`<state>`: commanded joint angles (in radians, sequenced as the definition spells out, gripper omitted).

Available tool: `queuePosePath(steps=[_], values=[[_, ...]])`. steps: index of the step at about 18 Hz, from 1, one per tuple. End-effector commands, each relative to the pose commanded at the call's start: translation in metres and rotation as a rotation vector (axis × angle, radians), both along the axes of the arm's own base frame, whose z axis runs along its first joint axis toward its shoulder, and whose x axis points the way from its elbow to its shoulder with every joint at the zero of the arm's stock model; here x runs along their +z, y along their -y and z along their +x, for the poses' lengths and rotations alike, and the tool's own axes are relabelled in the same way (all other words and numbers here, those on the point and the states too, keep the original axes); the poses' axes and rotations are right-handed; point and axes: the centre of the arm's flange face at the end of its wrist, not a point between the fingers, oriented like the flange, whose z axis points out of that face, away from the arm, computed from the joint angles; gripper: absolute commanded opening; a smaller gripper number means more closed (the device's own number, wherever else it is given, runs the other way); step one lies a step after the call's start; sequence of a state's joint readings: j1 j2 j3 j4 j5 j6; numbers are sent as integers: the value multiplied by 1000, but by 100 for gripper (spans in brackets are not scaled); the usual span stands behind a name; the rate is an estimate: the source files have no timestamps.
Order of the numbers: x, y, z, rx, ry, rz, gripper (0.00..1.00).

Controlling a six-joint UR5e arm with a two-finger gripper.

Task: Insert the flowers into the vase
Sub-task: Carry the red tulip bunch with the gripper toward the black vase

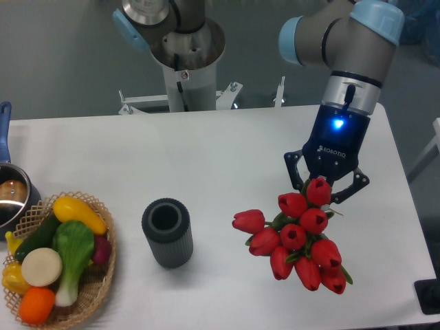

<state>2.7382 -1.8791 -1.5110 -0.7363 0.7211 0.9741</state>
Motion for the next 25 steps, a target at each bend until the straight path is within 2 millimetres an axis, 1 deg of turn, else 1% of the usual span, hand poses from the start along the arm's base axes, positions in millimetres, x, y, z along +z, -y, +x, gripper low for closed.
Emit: queuePosePath(steps=[4,10,12,13,15,18,19,21,23,25], values=[[6,-3,10,-15,-3,10,14],[5,-7,14,-46,12,40,14],[8,-17,21,-85,23,76,14],[9,-19,23,-108,38,107,14],[4,-23,27,-147,77,152,14],[4,-26,33,-193,109,207,14],[2,-29,34,-220,135,241,14],[-9,-31,37,-286,129,301,14],[-29,-33,50,-348,129,346,14],[-40,-35,61,-373,138,360,14]])
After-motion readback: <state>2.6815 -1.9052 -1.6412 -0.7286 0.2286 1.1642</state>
